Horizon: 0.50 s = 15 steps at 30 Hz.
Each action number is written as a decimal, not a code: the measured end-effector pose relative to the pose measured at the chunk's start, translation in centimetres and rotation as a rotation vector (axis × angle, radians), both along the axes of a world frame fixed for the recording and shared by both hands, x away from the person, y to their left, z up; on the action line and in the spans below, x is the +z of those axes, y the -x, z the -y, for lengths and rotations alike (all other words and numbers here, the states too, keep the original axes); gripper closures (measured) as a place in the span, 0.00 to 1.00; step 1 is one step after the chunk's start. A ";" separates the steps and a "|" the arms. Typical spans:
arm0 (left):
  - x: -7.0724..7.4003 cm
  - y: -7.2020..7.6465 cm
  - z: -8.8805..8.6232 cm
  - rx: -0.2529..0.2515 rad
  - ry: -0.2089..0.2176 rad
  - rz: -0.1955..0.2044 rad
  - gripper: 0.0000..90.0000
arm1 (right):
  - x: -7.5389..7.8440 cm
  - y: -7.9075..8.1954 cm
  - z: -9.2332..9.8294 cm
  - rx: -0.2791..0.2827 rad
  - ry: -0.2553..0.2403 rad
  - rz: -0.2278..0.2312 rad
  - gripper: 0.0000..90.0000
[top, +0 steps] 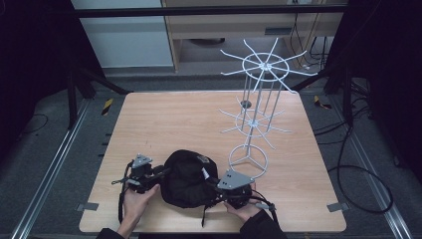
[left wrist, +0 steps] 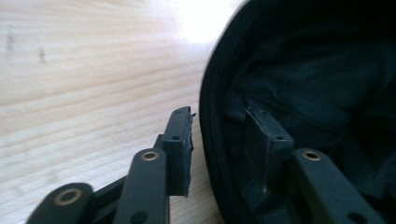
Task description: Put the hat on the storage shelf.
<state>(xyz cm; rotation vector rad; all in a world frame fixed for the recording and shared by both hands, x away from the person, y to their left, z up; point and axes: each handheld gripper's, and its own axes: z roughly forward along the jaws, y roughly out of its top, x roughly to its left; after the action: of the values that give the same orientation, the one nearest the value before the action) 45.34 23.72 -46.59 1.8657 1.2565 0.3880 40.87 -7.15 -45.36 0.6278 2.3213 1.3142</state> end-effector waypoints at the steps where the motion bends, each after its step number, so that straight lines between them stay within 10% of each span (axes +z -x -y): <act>1: 0.4 0.2 -0.2 0.000 0.006 0.006 0.64 | 0.0 0.0 0.1 -0.007 0.001 -0.003 0.92; 15: 4.8 1.6 2.8 -0.146 0.115 0.073 0.52 | -0.2 0.0 0.1 -0.006 -0.007 -0.005 0.92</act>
<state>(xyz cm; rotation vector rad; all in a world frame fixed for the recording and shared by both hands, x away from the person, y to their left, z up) 43.73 20.93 -41.83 1.8158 1.0647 0.2965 40.83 -7.21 -45.55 0.6409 2.3177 1.3203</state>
